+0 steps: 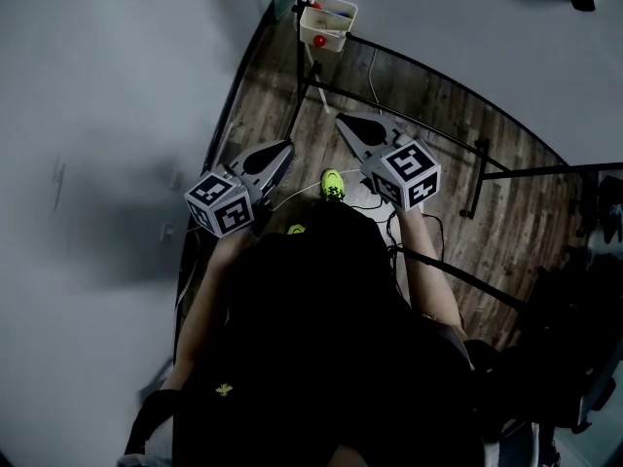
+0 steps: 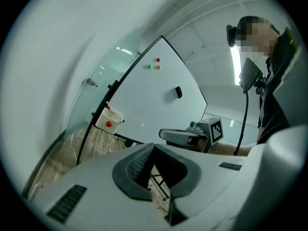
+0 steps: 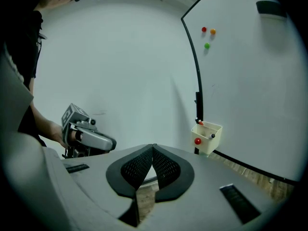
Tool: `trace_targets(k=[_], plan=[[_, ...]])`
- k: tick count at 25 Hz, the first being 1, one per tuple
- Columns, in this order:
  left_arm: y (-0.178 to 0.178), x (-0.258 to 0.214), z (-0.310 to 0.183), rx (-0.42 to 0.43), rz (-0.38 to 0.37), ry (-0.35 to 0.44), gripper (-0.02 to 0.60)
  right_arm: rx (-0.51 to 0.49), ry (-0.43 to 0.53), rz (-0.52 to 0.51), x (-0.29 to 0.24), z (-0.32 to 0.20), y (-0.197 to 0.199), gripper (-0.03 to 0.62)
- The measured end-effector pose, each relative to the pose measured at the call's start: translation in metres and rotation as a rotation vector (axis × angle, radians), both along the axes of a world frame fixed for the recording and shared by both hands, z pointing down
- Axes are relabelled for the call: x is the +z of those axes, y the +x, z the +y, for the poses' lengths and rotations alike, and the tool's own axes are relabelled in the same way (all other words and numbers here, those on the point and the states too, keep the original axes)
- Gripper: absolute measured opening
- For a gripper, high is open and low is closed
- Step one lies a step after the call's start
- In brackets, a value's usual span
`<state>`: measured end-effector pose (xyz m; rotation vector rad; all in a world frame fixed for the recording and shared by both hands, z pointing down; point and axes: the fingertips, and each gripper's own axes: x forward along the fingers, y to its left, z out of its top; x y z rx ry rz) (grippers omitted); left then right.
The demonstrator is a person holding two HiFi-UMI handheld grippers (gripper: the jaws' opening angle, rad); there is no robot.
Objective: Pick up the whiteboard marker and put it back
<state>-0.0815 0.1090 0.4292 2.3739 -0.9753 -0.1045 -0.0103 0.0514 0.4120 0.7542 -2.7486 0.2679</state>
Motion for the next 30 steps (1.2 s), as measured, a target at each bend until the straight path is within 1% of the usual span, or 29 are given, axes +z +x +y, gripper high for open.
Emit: trace_targets(k=[8,13,20,23,26,30], plan=[[-0.013,0.01,0.061,0.039,0.012,-0.031,0.02,0.03,-0.048,-0.029,0.007,0.068,-0.015,0.005],[-0.013,0.013,0.074,0.056,0.032,-0.028,0.02,0.016,-0.053,-0.021,0.005,0.098,-0.015,0.005],[-0.008,0.012,0.077,0.063,0.053,-0.013,0.02,-0.03,-0.038,-0.03,-0.003,0.115,-0.027,0.005],[0.0,0.006,0.076,0.062,0.064,0.003,0.02,-0.024,-0.023,-0.02,-0.007,0.119,-0.022,0.003],[0.012,0.0,0.076,0.086,0.058,0.023,0.02,-0.015,0.002,-0.016,-0.011,0.119,-0.015,0.003],[0.019,-0.004,0.083,0.094,0.058,0.028,0.02,-0.026,-0.007,-0.033,-0.012,0.123,-0.015,0.003]])
